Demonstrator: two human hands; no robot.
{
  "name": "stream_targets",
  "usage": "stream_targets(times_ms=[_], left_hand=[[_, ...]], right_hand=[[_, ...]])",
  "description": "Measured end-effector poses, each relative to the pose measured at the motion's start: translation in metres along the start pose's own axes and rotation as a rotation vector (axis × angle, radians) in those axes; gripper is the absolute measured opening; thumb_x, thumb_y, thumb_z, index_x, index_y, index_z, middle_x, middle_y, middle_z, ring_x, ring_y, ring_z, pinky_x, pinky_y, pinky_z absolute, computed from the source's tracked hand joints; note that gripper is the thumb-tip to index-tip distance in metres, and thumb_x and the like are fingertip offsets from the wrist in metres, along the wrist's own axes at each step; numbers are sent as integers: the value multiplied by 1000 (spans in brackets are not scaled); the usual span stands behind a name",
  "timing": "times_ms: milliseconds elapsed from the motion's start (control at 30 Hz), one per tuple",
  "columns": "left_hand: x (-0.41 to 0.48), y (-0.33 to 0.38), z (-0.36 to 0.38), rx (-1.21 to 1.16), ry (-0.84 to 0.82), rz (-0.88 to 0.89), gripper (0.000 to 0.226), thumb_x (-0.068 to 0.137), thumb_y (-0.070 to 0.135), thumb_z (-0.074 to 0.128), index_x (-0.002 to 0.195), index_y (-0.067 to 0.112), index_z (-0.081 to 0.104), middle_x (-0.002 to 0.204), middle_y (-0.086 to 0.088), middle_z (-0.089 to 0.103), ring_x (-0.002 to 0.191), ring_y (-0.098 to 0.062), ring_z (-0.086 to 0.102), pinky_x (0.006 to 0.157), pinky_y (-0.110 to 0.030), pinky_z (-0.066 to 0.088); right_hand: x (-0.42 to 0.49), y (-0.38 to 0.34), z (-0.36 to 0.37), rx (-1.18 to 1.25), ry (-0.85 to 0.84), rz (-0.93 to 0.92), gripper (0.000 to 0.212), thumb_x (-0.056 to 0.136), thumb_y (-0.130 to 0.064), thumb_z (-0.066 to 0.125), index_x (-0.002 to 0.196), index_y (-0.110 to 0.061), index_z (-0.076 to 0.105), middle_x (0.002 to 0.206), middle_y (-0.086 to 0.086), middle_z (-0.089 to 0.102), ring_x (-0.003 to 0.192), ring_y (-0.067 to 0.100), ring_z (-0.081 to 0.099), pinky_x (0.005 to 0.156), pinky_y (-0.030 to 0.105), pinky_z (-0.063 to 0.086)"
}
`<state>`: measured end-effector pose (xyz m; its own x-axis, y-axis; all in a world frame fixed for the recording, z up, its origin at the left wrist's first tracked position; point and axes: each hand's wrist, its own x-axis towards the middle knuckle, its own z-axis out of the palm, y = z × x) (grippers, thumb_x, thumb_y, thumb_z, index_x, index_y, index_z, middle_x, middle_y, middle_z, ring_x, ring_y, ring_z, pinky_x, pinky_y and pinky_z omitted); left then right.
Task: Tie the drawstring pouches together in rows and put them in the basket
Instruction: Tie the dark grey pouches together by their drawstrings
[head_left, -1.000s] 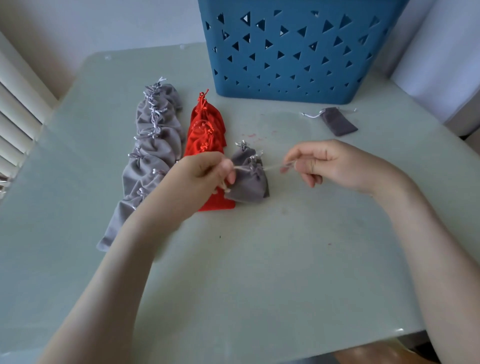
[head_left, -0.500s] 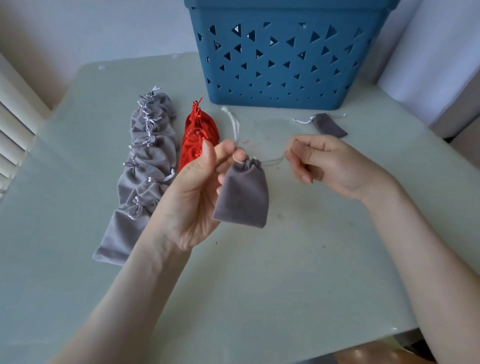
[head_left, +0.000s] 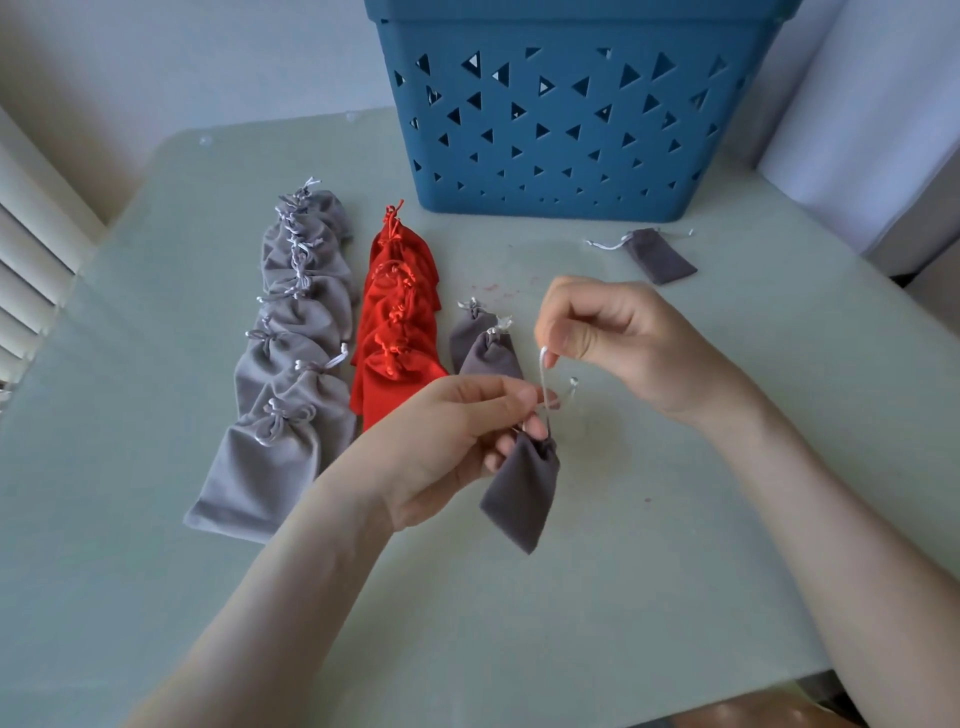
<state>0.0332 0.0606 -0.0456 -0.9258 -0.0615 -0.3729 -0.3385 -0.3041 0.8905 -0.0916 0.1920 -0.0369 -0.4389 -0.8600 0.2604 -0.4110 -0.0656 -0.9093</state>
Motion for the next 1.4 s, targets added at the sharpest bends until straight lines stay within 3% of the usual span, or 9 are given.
stream_targets(times_ms=[167, 267, 367, 533, 700, 800, 900, 1167, 1400], left_hand=[[-3, -1, 5, 124, -73, -2, 18, 94, -1, 47, 95, 4, 64, 66, 1, 61, 50, -3, 46, 47, -12, 38], [-4, 1, 5, 140, -119, 37, 11, 81, 4, 64, 91, 7, 66, 65, 1, 61, 51, -4, 46, 48, -13, 38], [-4, 1, 8, 132, -52, 84, 7, 84, 16, 62, 81, 10, 64, 61, 3, 59, 47, -4, 44, 45, -13, 36], [2, 0, 4, 47, 97, 203, 25, 98, 12, 44, 78, 9, 59, 62, 4, 59, 48, -4, 43, 46, -13, 36], [2, 4, 1, -87, 179, 254, 21, 97, 8, 45, 80, 9, 58, 63, 2, 59, 48, -5, 45, 48, -14, 39], [3, 4, -1, -79, 212, 230, 20, 97, 7, 47, 81, 7, 59, 63, 1, 59, 47, -5, 46, 47, -13, 40], [4, 2, -3, -30, 244, 184, 19, 97, 8, 49, 81, 7, 60, 62, 2, 60, 47, -3, 46, 47, -12, 40], [6, -6, 1, 244, 244, 169, 30, 96, 7, 50, 68, 11, 57, 57, 4, 58, 45, -4, 44, 45, -14, 37], [5, -5, 3, 257, 87, 139, 26, 92, -8, 46, 77, 8, 59, 62, 2, 60, 53, -6, 49, 51, -16, 40]], right_hand=[[2, 1, 13, -33, -34, 65, 19, 89, -17, 58, 70, -15, 58, 64, -5, 54, 63, 7, 49, 68, 19, 39], [2, 2, 17, -2, -38, 122, 19, 93, -15, 58, 74, -13, 57, 52, 1, 52, 49, 13, 47, 56, 21, 40], [3, 1, 15, 7, -27, 146, 23, 94, -31, 54, 80, -12, 58, 60, -2, 57, 56, 12, 53, 60, 21, 43], [0, 5, 4, -5, -157, 280, 63, 85, -63, 32, 107, -11, 58, 80, 0, 64, 80, 23, 57, 74, 39, 44], [-3, 1, -3, -47, -247, 377, 16, 98, -24, 50, 108, -13, 57, 73, 1, 57, 69, 13, 51, 67, 24, 41], [-3, 3, -9, -305, -229, 392, 9, 96, -19, 54, 95, -21, 63, 65, -3, 57, 66, 13, 50, 68, 40, 45], [-4, 0, -14, -406, -127, 344, 22, 95, -28, 55, 74, -23, 63, 60, -6, 55, 63, 14, 50, 66, 39, 43], [0, 2, 7, -436, 5, -137, 13, 82, -18, 68, 73, -13, 60, 76, -12, 51, 77, 6, 47, 74, 16, 37], [6, 10, 21, -338, 2, -36, 10, 80, -24, 68, 76, -23, 59, 79, -6, 55, 73, 9, 52, 70, 25, 43]])
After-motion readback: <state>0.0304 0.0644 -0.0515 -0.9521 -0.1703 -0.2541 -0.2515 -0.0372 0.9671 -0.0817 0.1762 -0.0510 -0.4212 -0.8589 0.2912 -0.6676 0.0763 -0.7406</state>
